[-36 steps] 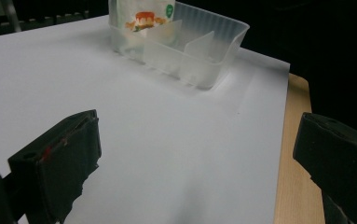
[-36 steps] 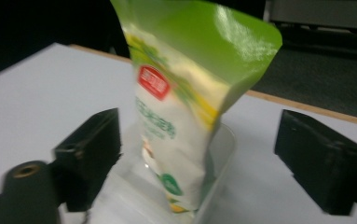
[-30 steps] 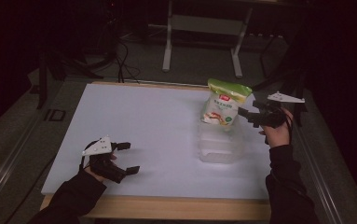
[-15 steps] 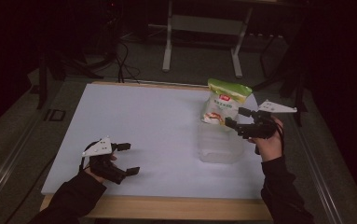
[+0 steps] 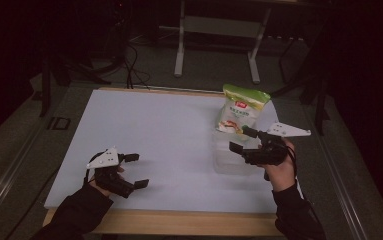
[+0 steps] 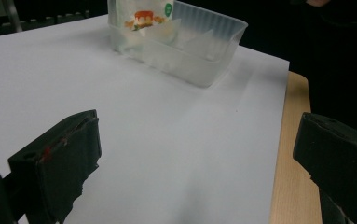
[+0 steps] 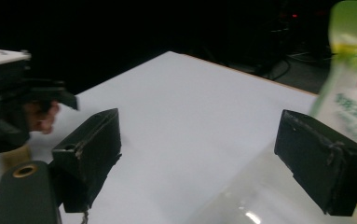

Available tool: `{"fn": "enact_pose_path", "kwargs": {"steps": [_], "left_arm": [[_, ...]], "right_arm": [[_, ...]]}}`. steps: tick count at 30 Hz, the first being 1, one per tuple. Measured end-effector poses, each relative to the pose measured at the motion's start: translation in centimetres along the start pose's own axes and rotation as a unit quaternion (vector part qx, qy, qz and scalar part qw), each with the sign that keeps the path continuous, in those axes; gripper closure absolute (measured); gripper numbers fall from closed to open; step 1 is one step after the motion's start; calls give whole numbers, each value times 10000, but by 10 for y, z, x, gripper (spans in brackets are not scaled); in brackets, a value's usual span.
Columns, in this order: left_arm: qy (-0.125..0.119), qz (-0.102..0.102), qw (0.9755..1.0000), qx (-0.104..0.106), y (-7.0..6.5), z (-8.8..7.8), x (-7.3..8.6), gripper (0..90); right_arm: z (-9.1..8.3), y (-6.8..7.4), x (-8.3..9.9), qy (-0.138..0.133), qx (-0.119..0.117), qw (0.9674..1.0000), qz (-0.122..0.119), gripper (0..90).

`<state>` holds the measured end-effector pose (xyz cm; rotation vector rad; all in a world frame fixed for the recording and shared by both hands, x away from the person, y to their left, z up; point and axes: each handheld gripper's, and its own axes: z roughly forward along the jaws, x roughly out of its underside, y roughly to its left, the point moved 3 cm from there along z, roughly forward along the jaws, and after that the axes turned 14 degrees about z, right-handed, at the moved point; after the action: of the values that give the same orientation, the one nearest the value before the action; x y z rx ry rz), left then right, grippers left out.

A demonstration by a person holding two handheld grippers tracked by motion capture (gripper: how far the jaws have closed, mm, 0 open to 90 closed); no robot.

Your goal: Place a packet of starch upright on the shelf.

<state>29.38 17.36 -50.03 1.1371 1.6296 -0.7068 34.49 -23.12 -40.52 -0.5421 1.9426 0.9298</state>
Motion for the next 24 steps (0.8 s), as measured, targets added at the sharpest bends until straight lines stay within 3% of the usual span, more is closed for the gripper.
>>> {"fn": "enact_pose_path", "kwargs": {"steps": [11, 21, 24], "left_arm": [[40, 54, 10000, 12, -2, 1, 1, 13], [59, 86, 9999, 33, -3, 1, 2, 13], [96, 112, 9999, 35, -4, 2, 2, 13]], "right_arm": [[5, 26, 29, 196, -137, 9996, -115, 142], [8, 35, 54, 244, -217, 9992, -245, 141], [7, 35, 60, 200, -132, 9993, -303, 141]]}}
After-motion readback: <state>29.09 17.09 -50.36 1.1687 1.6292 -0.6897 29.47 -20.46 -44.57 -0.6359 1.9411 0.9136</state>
